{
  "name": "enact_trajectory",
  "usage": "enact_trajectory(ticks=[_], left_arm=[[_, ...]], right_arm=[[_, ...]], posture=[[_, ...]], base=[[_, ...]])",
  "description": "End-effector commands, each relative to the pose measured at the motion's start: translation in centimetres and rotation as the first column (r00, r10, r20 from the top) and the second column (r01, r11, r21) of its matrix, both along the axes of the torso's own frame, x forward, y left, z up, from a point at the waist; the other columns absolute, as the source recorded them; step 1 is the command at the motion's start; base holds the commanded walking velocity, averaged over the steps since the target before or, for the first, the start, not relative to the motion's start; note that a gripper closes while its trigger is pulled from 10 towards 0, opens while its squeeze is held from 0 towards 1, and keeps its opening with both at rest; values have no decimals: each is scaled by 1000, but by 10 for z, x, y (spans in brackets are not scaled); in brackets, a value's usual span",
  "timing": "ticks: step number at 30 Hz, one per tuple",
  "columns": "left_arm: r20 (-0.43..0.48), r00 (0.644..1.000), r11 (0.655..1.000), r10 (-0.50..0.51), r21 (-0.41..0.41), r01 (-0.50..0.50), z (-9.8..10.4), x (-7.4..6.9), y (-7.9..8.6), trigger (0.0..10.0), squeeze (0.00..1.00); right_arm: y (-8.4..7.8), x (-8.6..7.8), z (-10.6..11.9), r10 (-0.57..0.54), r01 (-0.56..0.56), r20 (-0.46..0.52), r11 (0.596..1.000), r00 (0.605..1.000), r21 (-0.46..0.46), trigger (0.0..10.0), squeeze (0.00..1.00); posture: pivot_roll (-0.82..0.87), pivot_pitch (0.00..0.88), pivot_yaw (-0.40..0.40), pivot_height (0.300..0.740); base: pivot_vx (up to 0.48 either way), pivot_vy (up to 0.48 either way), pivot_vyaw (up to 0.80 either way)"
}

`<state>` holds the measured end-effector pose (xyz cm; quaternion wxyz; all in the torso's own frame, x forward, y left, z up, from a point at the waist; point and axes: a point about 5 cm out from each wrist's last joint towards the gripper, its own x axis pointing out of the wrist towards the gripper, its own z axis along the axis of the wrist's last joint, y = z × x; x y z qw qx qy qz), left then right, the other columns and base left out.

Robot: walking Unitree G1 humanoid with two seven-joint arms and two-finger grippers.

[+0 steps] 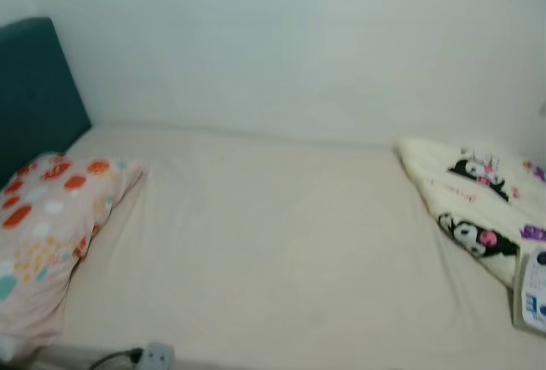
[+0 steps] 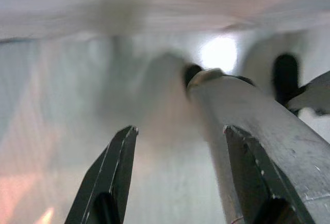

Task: Clean up the room

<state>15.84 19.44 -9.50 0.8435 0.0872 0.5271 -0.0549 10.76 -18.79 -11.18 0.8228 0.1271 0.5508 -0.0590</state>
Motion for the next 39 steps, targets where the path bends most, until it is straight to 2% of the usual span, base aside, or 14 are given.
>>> enact_trajectory(ticks=[1, 10, 11, 15, 22, 27, 31, 39], left_arm=[[-3, 1000, 1000, -9, 17, 9, 1, 1, 4, 10000, 0], [-5, 1000, 1000, -7, 15, 7, 1, 0, 4, 10000, 0], [-7, 1000, 1000, -8, 14, 8, 1, 0, 4, 10000, 0], [-7, 1000, 1000, -8, 14, 8, 1, 0, 4, 10000, 0], [-8, 1000, 1000, -11, 14, 11, 1, 1, 3, 10000, 0], [-4, 1000, 1000, -18, 14, 18, 1, 2, 2, 10000, 0], [-2, 1000, 1000, -20, 11, 20, 1, 2, 1, 10000, 0], [-9, 1000, 1000, -14, 20, 14, 1, 2, 2, 10000, 0]], right_arm=[[7, -14, -4, 19, -18, -58, 1000, 998, 22, 10000, 0], [-1, -22, -5, 26, -24, -70, 1000, 997, 18, 10000, 0], [-9, -27, -5, 26, -25, -73, 1000, 997, 14, 10000, 0], [-21, -34, -4, 25, -24, -80, 1000, 996, 7, 10000, 0], [-29, -39, -3, 25, -25, -87, 1000, 996, 1, 10000, 0], [-30, -27, -1, 25, -25, -74, 1000, 997, -10, 10000, 0], [-21, -16, -1, 29, -30, -64, 1000, 998, -5, 10000, 0], [-14, -9, -1, 40, -40, -62, 999, 997, 0, 10000, 0]], posture=[[11, 0, -47, 740], [11, 0, -47, 740], [9, 0, -51, 740], [8, 0, -54, 740], [5, 0, -53, 740], [-2, 0, -50, 740], [-7, 0, -51, 740], [-13, 0, -51, 740]], base=[[0, -480, 0], [0, -480, 0], [0, -480, 0], [0, -480, 0], [0, -480, 0], [0, -480, 0], [0, -480, 0], [0, -360, 0]])
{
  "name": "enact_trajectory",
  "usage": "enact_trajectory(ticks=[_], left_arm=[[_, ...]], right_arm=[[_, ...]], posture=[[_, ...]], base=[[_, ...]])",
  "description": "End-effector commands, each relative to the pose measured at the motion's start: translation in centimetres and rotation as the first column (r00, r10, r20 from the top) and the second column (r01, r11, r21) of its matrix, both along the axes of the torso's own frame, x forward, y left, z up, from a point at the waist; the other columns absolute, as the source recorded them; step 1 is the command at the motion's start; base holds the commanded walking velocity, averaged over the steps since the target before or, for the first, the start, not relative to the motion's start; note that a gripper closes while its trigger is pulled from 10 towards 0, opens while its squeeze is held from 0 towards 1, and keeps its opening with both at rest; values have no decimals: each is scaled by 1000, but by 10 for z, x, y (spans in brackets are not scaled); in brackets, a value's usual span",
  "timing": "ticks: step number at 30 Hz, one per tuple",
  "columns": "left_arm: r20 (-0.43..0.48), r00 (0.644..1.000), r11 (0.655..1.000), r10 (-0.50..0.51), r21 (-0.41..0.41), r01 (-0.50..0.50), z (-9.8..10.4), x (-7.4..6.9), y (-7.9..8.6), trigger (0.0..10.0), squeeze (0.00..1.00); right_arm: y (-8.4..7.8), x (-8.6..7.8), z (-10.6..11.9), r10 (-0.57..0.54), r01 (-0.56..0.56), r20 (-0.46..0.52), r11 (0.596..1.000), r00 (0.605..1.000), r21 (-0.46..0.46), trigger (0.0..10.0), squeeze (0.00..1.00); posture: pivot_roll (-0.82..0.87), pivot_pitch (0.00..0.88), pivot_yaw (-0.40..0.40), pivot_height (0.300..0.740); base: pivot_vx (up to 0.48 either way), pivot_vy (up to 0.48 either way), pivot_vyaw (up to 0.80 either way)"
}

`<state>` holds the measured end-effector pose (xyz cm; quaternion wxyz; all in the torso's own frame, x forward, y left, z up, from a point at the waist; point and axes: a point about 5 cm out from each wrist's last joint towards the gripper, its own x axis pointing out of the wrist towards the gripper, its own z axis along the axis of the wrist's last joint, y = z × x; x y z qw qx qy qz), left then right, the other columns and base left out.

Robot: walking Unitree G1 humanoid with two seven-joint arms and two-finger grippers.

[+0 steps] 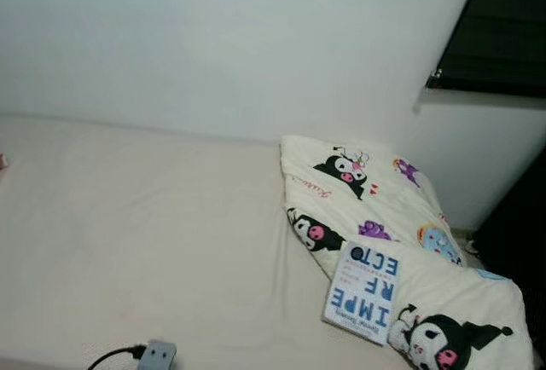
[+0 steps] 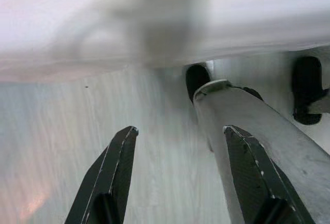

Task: Clean up the room

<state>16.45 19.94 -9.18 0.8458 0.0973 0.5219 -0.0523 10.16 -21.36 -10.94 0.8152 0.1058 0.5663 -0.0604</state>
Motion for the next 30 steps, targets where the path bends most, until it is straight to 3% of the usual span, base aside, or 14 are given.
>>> enact_trajectory(ticks=[1, 6, 10, 16, 24, 30], left_arm=[[-21, 1000, 1000, -7, 2, 7, -2, -4, -3, 10000, 0], [-29, 1000, 1000, 2, 20, -2, -3, -5, -2, 10000, 0], [-31, 999, 1000, 8, 21, -8, -3, -6, -2, 10000, 0], [-33, 999, 1000, 13, 27, -12, -3, -6, -1, 10000, 0], [-37, 999, 999, 31, 44, -29, -3, -7, 1, 10000, 0], [-42, 997, 997, 57, 55, -55, -3, -7, 2, 10000, 0]], right_arm=[[12, -3, -3, 15, -14, -26, 999, 1000, 32, 10000, 0], [10, -3, -3, 19, -18, -29, 999, 999, 30, 10000, 0], [0, -4, -1, 28, -27, -39, 999, 999, 18, 10000, 0], [-15, 1, 3, -2, 2, -28, 1000, 1000, -2, 10000, 0], [-17, 3, 4, -22, 22, 0, 1000, 1000, 0, 10000, 0], [-15, 0, 4, -37, 37, 13, 999, 999, 9, 10000, 0]], posture=[[-13, 0, -51, 740], [-15, 0, -54, 740], [-16, 0, -55, 740], [-16, 0, -55, 740], [-15, 0, -52, 740], [-17, 0, -49, 740]], base=[[0, 0, 0], [0, 0, 0], [0, 0, 0], [0, 0, -699], [0, 0, -59], [-296, 0, 0]])
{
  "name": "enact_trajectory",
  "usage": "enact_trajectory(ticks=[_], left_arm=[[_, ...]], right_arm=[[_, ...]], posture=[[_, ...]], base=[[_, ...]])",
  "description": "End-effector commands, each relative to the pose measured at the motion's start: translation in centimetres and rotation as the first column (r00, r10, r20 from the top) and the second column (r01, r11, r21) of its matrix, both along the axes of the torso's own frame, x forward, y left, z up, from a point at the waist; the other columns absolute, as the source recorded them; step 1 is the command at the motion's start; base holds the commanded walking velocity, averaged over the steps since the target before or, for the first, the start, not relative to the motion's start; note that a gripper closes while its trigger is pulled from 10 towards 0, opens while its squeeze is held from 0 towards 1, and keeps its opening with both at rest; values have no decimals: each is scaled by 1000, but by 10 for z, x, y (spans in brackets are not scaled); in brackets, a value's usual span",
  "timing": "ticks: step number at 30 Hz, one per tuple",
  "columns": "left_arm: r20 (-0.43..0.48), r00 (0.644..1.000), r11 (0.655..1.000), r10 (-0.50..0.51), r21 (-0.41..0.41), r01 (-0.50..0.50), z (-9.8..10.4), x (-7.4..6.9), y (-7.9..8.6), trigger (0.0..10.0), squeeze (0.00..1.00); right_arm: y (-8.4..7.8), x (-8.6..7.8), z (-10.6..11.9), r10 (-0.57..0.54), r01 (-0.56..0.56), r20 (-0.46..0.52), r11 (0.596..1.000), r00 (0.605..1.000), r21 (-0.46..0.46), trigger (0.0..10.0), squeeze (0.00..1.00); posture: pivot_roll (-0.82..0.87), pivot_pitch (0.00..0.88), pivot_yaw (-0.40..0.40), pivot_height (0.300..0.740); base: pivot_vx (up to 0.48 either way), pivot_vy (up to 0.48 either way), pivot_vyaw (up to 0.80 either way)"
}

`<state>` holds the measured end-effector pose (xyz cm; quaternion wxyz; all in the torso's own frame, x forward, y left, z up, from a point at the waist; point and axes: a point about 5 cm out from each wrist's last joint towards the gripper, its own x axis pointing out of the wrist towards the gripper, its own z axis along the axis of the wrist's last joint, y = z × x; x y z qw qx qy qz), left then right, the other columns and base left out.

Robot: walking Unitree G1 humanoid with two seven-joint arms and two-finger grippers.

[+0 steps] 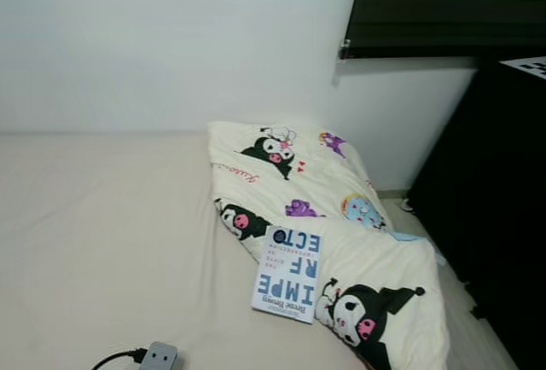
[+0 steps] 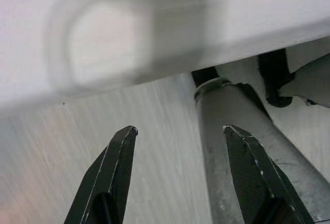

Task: Clean up the room

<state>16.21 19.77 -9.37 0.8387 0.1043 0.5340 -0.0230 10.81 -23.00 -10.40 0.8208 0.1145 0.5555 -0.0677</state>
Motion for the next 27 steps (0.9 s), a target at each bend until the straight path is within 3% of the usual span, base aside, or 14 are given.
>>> enact_trajectory(ticks=[1, 10, 19, 23, 24, 27], left_arm=[[-22, 1000, 1000, 13, 10, -13, -2, -5, 4, 10000, 0], [-21, 1000, 1000, -7, 21, 7, -1, -3, 4, 10000, 0], [-17, 999, 998, -49, 30, 49, 0, -1, 3, 10000, 0], [-25, 998, 997, -66, 33, 67, 0, -2, 2, 10000, 0], [-26, 998, 998, -52, 34, 53, -1, -2, 2, 10000, 0], [-26, 999, 998, -46, 35, 47, -1, -3, 2, 10000, 0]], right_arm=[[2, -7, -2, -14, 14, -10, 1000, 1000, 6, 10000, 0], [6, -10, -4, -20, 20, -16, 1000, 1000, 9, 10000, 0], [1, -4, -1, -43, 42, 33, 999, 999, 7, 10000, 0], [-2, 7, 3, -43, 43, 67, 999, 997, 8, 10000, 0], [-1, 22, 8, -27, 26, 105, 1000, 994, 5, 10000, 0], [-1, 31, 10, -16, 16, 128, 1000, 992, 2, 10000, 0]], posture=[[-17, 0, -49, 740], [-18, 0, -47, 740], [-20, 0, -49, 740], [-23, 0, -51, 740], [-23, 0, -53, 740], [-23, 0, -53, 740]], base=[[-401, 0, 0], [-309, 0, 0], [0, 0, 0], [0, -480, 0], [0, -480, 0], [0, -480, 0]])
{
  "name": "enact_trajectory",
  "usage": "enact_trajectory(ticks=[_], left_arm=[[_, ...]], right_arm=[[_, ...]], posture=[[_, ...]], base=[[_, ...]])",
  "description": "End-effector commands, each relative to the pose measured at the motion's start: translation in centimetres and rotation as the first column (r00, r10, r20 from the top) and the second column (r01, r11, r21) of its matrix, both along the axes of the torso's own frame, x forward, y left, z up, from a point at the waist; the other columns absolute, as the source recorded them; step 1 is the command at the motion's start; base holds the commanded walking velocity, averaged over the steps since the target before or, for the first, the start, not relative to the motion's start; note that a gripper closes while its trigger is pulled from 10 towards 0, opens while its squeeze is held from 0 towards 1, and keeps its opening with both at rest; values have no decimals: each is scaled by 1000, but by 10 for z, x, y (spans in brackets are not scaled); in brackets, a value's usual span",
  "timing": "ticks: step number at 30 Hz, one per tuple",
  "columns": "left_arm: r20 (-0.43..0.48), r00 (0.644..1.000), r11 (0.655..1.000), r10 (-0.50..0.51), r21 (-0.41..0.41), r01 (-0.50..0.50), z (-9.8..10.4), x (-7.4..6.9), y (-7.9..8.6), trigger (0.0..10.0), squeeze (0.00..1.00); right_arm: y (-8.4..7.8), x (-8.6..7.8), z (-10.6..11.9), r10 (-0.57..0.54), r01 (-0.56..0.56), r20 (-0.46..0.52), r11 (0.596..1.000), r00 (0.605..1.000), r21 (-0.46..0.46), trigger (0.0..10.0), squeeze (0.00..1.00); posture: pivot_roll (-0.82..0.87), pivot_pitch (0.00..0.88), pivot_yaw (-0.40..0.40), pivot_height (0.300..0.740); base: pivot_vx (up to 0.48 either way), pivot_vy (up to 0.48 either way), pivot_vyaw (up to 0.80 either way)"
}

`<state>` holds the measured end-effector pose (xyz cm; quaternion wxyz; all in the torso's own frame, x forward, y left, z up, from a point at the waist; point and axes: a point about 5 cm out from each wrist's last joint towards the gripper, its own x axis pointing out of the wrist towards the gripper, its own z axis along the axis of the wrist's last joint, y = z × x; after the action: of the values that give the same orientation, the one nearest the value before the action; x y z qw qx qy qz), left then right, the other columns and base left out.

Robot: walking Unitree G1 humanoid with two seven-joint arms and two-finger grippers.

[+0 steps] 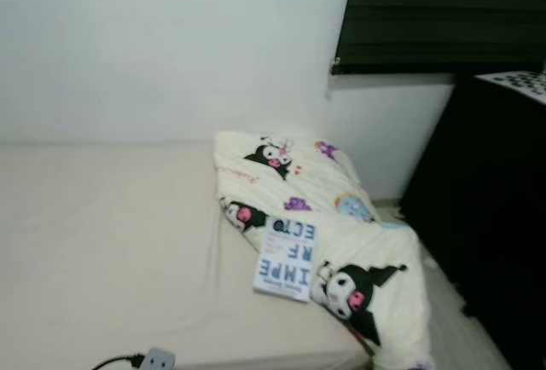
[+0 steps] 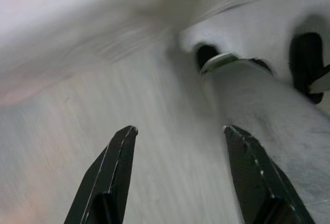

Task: Clean up the room

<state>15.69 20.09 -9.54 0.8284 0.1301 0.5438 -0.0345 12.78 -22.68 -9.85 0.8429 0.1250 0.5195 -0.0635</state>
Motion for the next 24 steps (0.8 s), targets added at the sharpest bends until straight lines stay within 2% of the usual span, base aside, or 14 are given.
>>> enact_trajectory(ticks=[1, 2, 3, 4, 5, 7, 8, 10, 13, 15, 17, 19, 20, 24], left_arm=[[4, 1000, 1000, 4, 2, -4, 1, 2, -1, 10000, 0], [2, 1000, 1000, 4, 6, -4, 1, 2, -1, 10000, 0], [2, 1000, 1000, 4, 6, -4, 1, 2, -1, 10000, 0], [0, 1000, 1000, 5, 9, -5, 0, 1, 0, 10000, 0], [0, 1000, 1000, 5, 9, -5, 0, 1, 0, 10000, 0], [-3, 1000, 1000, 0, 18, 0, 0, 1, 1, 10000, 0], [-3, 1000, 1000, 0, 18, 0, 0, 1, 1, 10000, 0], [-3, 1000, 999, -2, 34, 2, 0, 1, 2, 10000, 0], [0, 1000, 999, -1, 43, 1, 1, 1, 3, 10000, 0], [30, 999, 998, 28, 55, -30, 1, 2, 4, 10000, 0], [77, 994, 994, 77, 66, -82, 2, 3, 5, 10000, 0], [125, 985, 989, 123, 72, -133, 4, 4, 6, 10000, 0], [125, 985, 989, 123, 72, -133, 4, 4, 6, 10000, 0], [294, 930, 971, 220, 25, -237, 10, 11, 7, 10000, 0]], right_arm=[[-5, 18, 8, 9, -8, 61, 1000, 998, -17, 10000, 0], [-5, 30, 13, 25, -24, 106, 1000, 994, -15, 10000, 0], [-5, 30, 13, 25, -24, 106, 1000, 994, -15, 10000, 0], [-5, 45, 20, 41, -41, 164, 999, 986, -7, 10000, 0], [-5, 45, 20, 41, -41, 164, 999, 986, -7, 10000, 0], [-5, 81, 41, 65, -78, 309, 997, 949, 28, 10000, 0], [-5, 81, 41, 65, -78, 309, 997, 949, 28, 10000, 0], [7, 123, 71, 114, -174, 478, 981, 871, 84, 10000, 0], [15, 138, 83, 139, -231, 542, 967, 829, 105, 10000, 0], [34, 162, 109, 179, -353, 655, 925, 734, 143, 10000, 0], [51, 175, 126, 208, -452, 714, 876, 669, 168, 10000, 0], [66, 179, 134, 252, -536, 734, 826, 630, 177, 10000, 0], [66, 179, 134, 252, -536, 734, 826, 630, 177, 10000, 0], [99, 173, 136, 354, -690, 743, 697, 568, 197, 10000, 0]], posture=[[-22, 0, -54, 740], [-25, 0, -51, 740], [-25, 0, -51, 740], [-25, 0, -51, 740], [-25, 0, -51, 740], [-31, 0, -45, 740], [-31, 0, -45, 740], [-35, 0, -41, 740], [-35, 0, -41, 740], [-36, 0, -40, 740], [-36, 0, -40, 740], [-32, 0, -45, 740], [-32, 0, -45, 740], [-20, 0, -49, 720]], base=[[0, 0, 0], [0, 0, 0], [0, 0, 0], [0, 0, 0], [0, 0, 0], [0, 0, 0], [0, 0, 0], [0, 0, 0], [0, 0, 0], [0, 0, 0], [0, 0, 0], [0, 0, 0], [0, 0, 0], [0, 0, 0]])
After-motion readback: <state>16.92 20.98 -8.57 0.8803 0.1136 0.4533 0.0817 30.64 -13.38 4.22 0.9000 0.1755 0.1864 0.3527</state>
